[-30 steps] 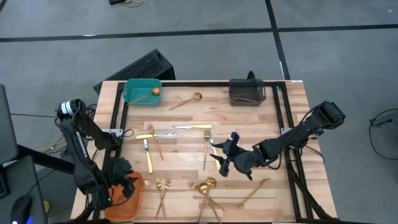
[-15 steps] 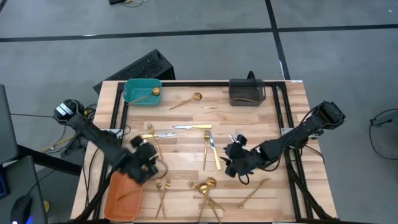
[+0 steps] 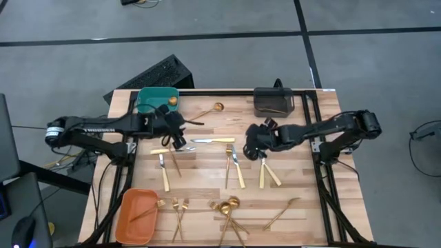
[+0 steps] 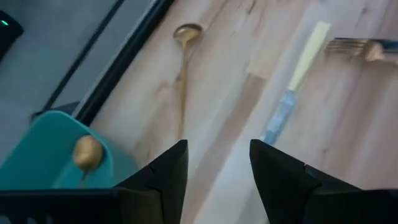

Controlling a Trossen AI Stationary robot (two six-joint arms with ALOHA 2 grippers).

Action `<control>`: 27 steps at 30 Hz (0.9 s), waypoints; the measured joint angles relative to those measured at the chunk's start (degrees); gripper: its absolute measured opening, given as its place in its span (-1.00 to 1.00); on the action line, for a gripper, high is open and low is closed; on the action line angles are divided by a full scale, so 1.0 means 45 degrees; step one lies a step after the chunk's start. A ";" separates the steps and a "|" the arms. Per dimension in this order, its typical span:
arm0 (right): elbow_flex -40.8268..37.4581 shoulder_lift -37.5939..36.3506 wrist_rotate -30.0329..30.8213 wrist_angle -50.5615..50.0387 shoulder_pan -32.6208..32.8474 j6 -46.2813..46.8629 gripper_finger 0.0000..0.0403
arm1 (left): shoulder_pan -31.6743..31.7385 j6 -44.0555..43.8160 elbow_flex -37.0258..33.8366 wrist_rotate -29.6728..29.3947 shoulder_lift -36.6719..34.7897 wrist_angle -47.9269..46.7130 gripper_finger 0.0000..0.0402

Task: Sort silverware by color (type)
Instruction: Put the fork into the orange bin from the black bin

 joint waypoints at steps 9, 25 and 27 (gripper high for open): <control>0.0050 0.0001 0.0005 -0.1420 -0.2660 -0.1626 0.12 | 0.1886 0.3039 -0.1299 0.0023 0.0220 0.3293 -0.20; 0.1185 -0.0004 -0.2056 -0.1096 -0.7996 -0.5032 0.12 | 0.4923 0.3505 -0.2168 0.2280 0.1776 0.7291 -0.20; 0.1185 0.0001 -0.2406 -0.0903 -0.8462 -0.5170 0.12 | 0.4972 0.3444 -0.2168 0.2278 0.1776 0.7202 -0.20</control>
